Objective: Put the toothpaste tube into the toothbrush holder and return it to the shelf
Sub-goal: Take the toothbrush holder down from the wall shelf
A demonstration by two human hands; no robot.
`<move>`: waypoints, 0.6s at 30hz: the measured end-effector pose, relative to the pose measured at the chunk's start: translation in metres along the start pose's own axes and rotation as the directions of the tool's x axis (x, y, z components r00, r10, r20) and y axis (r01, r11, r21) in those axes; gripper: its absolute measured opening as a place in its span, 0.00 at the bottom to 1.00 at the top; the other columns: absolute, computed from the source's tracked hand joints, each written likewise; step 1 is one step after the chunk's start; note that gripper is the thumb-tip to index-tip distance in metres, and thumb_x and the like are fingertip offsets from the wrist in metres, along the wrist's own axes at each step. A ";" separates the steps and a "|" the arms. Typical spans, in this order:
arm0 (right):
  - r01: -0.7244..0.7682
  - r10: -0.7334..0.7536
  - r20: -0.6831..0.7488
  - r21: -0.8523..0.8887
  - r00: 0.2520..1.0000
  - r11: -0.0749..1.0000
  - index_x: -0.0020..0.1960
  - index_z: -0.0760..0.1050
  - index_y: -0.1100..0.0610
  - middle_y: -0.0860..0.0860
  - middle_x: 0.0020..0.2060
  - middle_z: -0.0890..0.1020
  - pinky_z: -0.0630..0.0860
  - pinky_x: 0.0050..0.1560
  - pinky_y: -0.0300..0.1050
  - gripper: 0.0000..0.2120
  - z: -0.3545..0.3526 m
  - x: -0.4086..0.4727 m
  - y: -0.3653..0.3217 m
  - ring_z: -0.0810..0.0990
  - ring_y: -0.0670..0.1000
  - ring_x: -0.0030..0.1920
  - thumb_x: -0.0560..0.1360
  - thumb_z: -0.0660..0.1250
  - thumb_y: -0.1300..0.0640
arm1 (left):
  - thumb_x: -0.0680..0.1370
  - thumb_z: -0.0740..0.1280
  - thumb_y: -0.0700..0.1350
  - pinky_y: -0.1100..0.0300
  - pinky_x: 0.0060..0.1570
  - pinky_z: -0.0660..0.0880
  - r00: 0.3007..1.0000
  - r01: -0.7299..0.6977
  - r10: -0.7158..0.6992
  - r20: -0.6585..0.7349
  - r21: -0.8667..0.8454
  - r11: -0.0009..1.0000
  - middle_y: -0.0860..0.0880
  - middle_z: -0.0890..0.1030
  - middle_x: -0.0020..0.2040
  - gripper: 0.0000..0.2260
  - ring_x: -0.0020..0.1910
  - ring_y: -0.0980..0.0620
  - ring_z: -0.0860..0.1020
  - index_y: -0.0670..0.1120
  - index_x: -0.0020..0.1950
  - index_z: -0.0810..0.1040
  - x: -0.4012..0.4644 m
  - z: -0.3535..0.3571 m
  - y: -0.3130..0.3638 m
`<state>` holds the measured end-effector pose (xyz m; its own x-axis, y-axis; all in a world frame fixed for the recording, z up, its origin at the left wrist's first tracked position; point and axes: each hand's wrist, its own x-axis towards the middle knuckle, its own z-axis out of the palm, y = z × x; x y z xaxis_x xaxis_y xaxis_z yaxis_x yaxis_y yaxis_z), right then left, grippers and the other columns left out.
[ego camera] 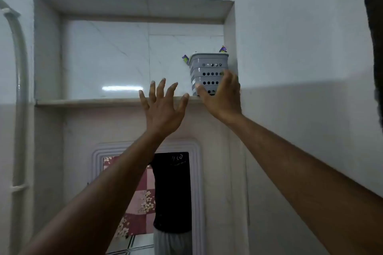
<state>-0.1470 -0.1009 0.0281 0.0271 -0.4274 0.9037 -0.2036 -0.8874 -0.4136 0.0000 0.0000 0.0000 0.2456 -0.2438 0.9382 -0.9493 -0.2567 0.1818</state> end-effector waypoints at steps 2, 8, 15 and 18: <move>-0.045 0.045 -0.035 0.004 0.998 0.999 0.84 0.59 0.61 0.60 0.79 0.69 0.71 0.78 0.63 0.53 0.007 0.009 0.003 0.70 0.63 0.79 0.74 0.73 0.30 | 0.84 0.52 0.70 0.38 0.80 0.30 0.999 0.035 -0.034 -0.020 0.044 0.998 0.50 0.57 0.87 0.30 0.87 0.46 0.44 0.59 0.82 0.66 0.001 0.009 -0.001; -0.101 0.102 -0.011 0.071 0.995 0.992 0.87 0.53 0.60 0.58 0.79 0.71 0.73 0.76 0.61 0.64 0.016 0.020 0.007 0.72 0.61 0.79 0.68 0.79 0.27 | 0.84 0.51 0.69 0.41 0.80 0.29 0.997 0.006 -0.001 -0.072 0.077 0.997 0.51 0.57 0.86 0.28 0.87 0.48 0.45 0.60 0.82 0.65 -0.001 0.018 -0.008; -0.090 0.114 -0.101 0.211 0.988 0.973 0.80 0.63 0.57 0.54 0.71 0.77 0.82 0.66 0.58 0.59 0.011 0.018 0.007 0.79 0.58 0.69 0.61 0.80 0.30 | 0.84 0.51 0.70 0.43 0.80 0.28 0.999 0.036 -0.036 -0.008 0.058 0.998 0.51 0.57 0.87 0.30 0.87 0.48 0.44 0.59 0.83 0.65 -0.002 0.011 -0.005; -0.078 0.118 -0.126 0.284 0.985 0.956 0.82 0.61 0.57 0.53 0.70 0.77 0.82 0.65 0.56 0.60 0.002 0.012 0.001 0.79 0.57 0.68 0.60 0.82 0.33 | 0.84 0.52 0.70 0.42 0.80 0.29 0.996 0.079 -0.080 0.027 0.030 0.996 0.51 0.59 0.86 0.31 0.87 0.48 0.46 0.57 0.83 0.66 0.000 0.006 -0.001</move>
<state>-0.1453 -0.1068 0.0387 -0.1208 -0.5039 0.8553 0.0812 -0.8637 -0.4974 0.0022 -0.0053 -0.0024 0.3256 -0.2477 0.9125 -0.9205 -0.3033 0.2462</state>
